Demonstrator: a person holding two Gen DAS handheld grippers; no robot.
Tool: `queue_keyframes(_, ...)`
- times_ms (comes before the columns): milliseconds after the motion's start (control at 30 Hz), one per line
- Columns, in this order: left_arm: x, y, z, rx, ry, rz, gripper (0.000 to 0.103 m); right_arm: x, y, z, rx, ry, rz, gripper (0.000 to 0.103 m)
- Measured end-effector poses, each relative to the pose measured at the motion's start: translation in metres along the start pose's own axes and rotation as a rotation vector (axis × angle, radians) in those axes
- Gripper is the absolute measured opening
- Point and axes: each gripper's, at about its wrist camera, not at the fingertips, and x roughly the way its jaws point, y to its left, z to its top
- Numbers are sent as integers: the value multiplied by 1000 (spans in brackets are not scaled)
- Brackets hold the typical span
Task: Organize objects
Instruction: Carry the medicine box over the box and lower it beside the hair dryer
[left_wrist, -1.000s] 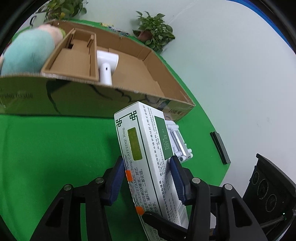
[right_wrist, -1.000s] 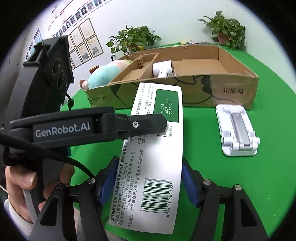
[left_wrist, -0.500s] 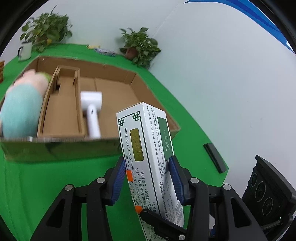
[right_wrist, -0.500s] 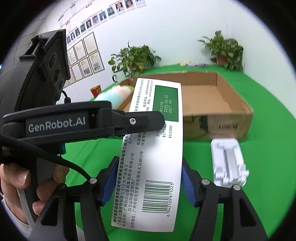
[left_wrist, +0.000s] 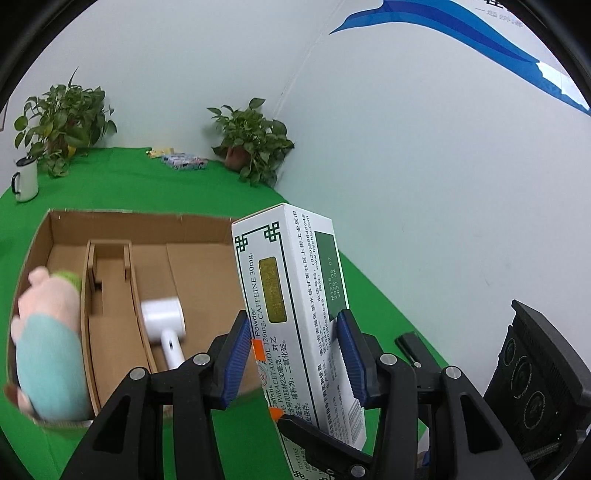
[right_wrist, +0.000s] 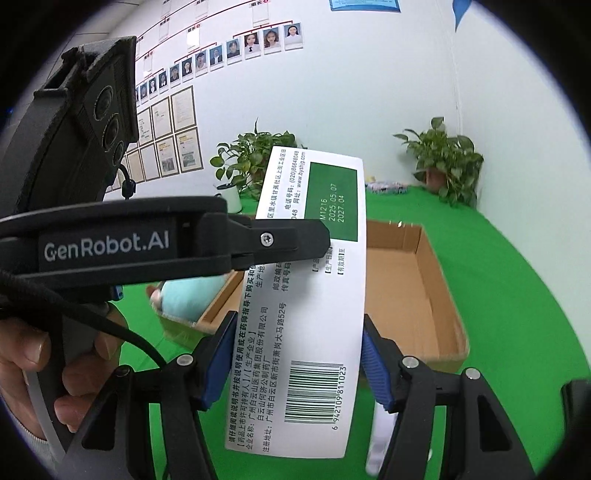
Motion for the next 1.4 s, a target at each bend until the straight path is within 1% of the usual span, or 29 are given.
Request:
queue_keyframes(167,11,9,30,-3,-5,1,44,14,-9,21,-1,4,11,61)
queue_keyframes(333,29,22,52,-17,19,6,44,31,-19,32,14,28,17,61)
queue_keyframes(533,66,45,68,-51,56,20,43,60,-37,38,56,73,35,61)
queue_keyframes(633,88,57,72,-52,96,38,43,77,-48,37,87,105,59,61)
queue_keyframes(733,108,69,70,-61,130,53,43,91,-55,31,110,137,74,61)
queue_keyframes(933,152,99,50,-113,217,92,43,124,-68,8,170,218,120,61)
queue_keyframes(1067,174,115,42,-143,254,104,43,142,-75,-2,185,263,135,61)
queue_keyframes(1233,203,128,36,-152,325,115,43,159,-85,-11,214,306,147,61)
queue_keyframes(1400,222,138,28,-170,372,125,43,170,-89,-20,256,354,157,61)
